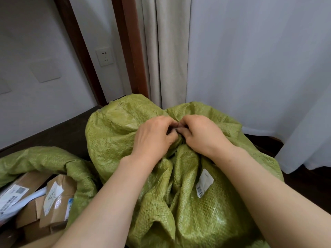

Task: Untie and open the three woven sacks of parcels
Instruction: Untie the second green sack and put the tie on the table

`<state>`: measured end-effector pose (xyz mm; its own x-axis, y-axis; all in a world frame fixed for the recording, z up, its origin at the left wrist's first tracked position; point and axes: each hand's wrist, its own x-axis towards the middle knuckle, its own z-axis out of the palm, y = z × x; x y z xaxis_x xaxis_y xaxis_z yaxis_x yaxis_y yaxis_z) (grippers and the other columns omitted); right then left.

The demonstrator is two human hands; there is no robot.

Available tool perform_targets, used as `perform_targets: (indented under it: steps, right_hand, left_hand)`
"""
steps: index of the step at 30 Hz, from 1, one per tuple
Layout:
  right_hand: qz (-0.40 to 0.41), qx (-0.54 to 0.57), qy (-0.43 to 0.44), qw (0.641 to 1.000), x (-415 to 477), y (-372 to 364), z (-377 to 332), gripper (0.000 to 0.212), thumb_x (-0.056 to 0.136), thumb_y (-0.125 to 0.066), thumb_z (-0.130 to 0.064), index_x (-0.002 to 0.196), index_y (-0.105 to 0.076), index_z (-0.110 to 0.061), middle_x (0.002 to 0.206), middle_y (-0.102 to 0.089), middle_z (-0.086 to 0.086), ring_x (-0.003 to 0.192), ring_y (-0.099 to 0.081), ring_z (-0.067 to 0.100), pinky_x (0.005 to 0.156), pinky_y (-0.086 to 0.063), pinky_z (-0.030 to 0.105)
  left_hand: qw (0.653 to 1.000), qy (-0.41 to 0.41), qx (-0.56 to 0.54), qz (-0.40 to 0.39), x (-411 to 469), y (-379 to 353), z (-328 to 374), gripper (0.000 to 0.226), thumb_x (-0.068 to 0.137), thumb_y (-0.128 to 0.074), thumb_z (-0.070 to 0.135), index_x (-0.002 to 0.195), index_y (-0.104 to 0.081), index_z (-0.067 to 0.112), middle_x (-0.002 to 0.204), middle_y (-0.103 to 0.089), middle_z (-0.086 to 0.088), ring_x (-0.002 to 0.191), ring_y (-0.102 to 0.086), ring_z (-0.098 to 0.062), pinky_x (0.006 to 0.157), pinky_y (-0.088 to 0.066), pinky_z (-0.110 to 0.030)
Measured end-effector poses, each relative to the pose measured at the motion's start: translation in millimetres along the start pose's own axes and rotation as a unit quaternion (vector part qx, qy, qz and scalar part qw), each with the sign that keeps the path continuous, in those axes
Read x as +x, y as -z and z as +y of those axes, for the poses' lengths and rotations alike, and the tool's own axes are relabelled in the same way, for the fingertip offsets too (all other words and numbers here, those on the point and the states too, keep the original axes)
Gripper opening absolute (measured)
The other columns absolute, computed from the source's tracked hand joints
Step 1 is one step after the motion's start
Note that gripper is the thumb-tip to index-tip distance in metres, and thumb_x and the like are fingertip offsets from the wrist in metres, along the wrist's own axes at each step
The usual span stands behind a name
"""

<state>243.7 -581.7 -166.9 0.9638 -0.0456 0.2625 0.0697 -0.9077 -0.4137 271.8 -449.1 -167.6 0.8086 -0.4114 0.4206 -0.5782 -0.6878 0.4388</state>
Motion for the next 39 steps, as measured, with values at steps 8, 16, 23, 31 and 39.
perform_targets:
  steps: [8, 16, 23, 31, 39]
  right_hand:
    - [-0.002, 0.065, -0.022, 0.998, -2.2, 2.0, -0.1, 0.020, 0.089, -0.060, -0.026, 0.102, -0.067, -0.012, 0.106, -0.068, 0.009, 0.103, -0.059, 0.025, 0.084, -0.046, 0.033]
    - [0.014, 0.106, -0.026, 0.994, -1.4, 0.1, 3.9, 0.015, 0.089, -0.060, -0.018, 0.097, -0.067, -0.008, 0.100, -0.069, 0.010, 0.098, -0.061, 0.026, 0.081, -0.044, 0.031]
    - [0.011, -0.040, 0.006, 0.999, 0.4, -5.2, -3.0, 0.020, 0.093, -0.051, -0.020, 0.108, -0.061, -0.010, 0.109, -0.065, 0.010, 0.104, -0.058, 0.029, 0.082, -0.047, 0.036]
    - [-0.037, 0.177, -0.060, 0.982, -1.4, 4.2, 1.9, 0.045, 0.074, -0.078, -0.028, 0.115, -0.064, -0.014, 0.101, -0.062, -0.003, 0.089, -0.056, 0.009, 0.085, -0.047, 0.025]
    - [0.017, 0.202, -0.082, 0.976, -0.6, 5.1, 10.4, 0.010, 0.078, -0.071, -0.011, 0.088, -0.072, -0.013, 0.069, -0.057, -0.015, 0.067, -0.054, 0.003, 0.073, -0.046, 0.022]
  left_hand:
    - [0.992, 0.057, -0.116, 0.012, 1.8, -7.9, -9.5, 0.022, 0.078, -0.068, 0.012, 0.098, -0.074, 0.017, 0.092, -0.074, -0.001, 0.088, -0.066, -0.012, 0.076, -0.044, -0.019]
    - [0.981, 0.079, -0.170, 0.041, 2.1, -13.7, -12.4, 0.062, 0.075, -0.071, 0.009, 0.133, -0.051, 0.013, 0.076, -0.065, 0.009, 0.071, -0.058, -0.008, 0.080, -0.044, -0.022]
    - [0.977, 0.056, -0.201, 0.039, 0.5, -17.9, -18.3, 0.061, 0.076, -0.073, 0.009, 0.133, -0.051, 0.013, 0.076, -0.067, 0.013, 0.069, -0.060, -0.007, 0.084, -0.047, -0.026]
    - [0.964, 0.058, -0.257, 0.042, 1.2, -16.8, -21.3, 0.047, 0.078, -0.072, 0.010, 0.123, -0.058, 0.017, 0.079, -0.067, 0.015, 0.086, -0.065, -0.009, 0.093, -0.049, -0.032]
    - [0.986, 0.048, 0.018, -0.158, 4.1, 1.2, -7.8, 0.105, 0.066, -0.071, 0.034, 0.150, -0.008, 0.026, 0.142, -0.041, 0.005, 0.137, -0.031, -0.012, 0.118, -0.003, -0.040]
